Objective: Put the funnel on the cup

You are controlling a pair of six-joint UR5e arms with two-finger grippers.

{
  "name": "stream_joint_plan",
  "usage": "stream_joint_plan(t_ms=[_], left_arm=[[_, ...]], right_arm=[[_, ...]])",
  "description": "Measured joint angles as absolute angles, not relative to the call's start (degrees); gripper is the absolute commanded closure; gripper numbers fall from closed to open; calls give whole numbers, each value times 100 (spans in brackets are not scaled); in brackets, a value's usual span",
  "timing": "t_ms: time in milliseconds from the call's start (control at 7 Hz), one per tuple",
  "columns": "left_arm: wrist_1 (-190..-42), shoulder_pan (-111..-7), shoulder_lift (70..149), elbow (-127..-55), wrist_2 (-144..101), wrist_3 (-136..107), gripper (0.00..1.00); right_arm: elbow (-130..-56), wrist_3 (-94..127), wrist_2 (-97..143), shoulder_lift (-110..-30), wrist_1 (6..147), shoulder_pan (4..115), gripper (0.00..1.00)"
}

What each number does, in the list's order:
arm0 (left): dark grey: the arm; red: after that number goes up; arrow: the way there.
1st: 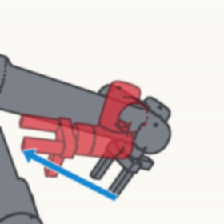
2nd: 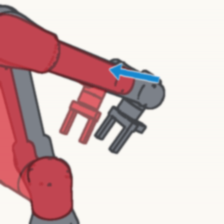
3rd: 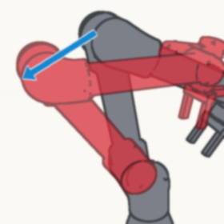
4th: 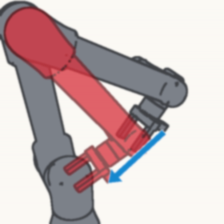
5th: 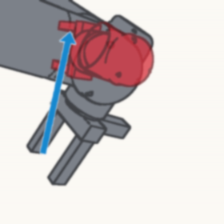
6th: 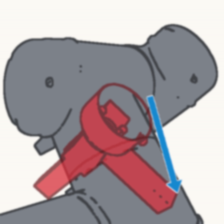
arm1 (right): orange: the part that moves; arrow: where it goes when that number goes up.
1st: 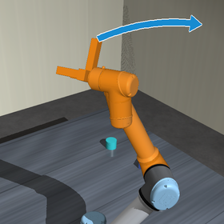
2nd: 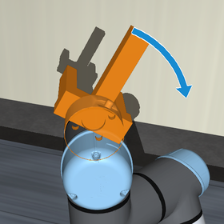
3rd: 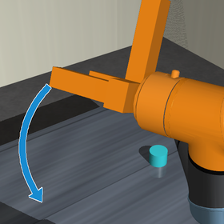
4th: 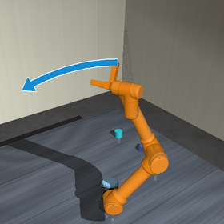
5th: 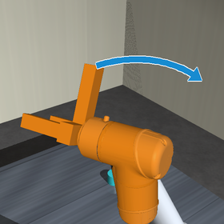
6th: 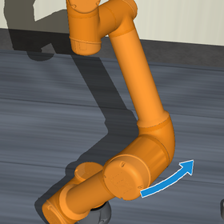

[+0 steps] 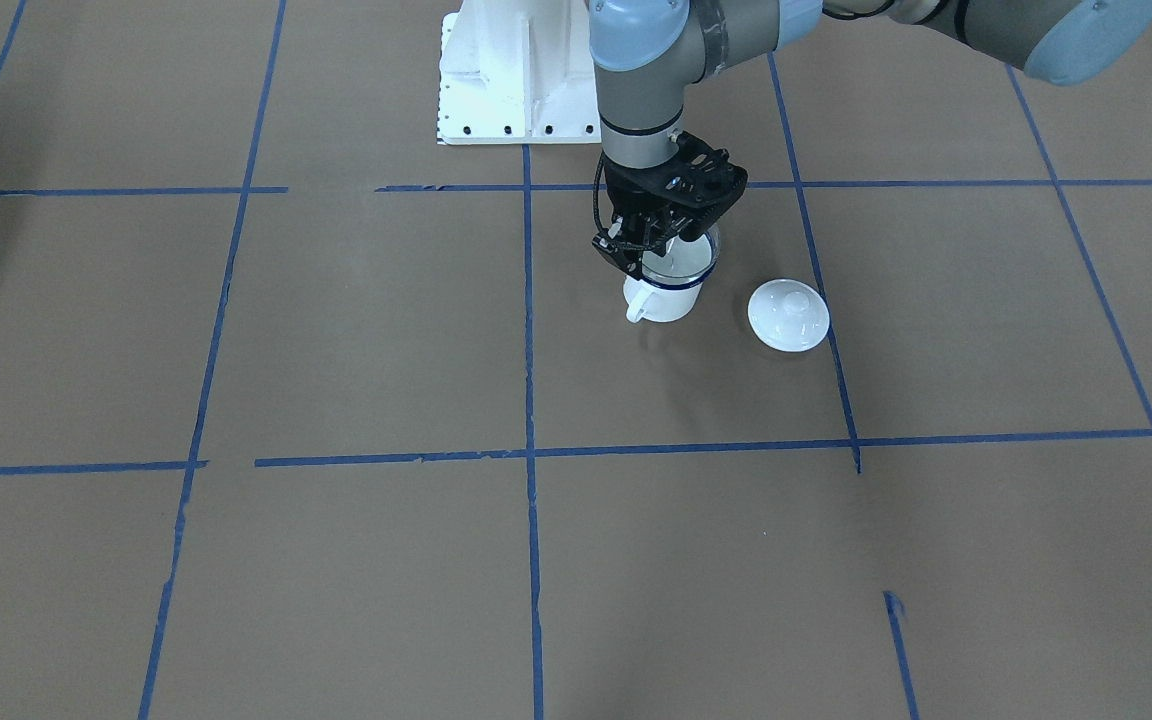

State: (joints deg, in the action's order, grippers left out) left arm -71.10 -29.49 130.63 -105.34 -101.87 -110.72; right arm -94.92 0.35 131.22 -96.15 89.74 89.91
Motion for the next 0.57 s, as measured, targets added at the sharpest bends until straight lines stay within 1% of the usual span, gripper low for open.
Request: stream_joint_plan(t_ms=[286, 571], left_arm=[[-7101, -3081, 13047, -10682, -10205, -10638, 0], [-7114, -3760, 12815, -11040, -10533, -9474, 0]], right_arm=[[-9492, 35, 13122, -9615, 8974, 8991, 0], [-9492, 35, 13122, -9615, 8974, 8991, 0]])
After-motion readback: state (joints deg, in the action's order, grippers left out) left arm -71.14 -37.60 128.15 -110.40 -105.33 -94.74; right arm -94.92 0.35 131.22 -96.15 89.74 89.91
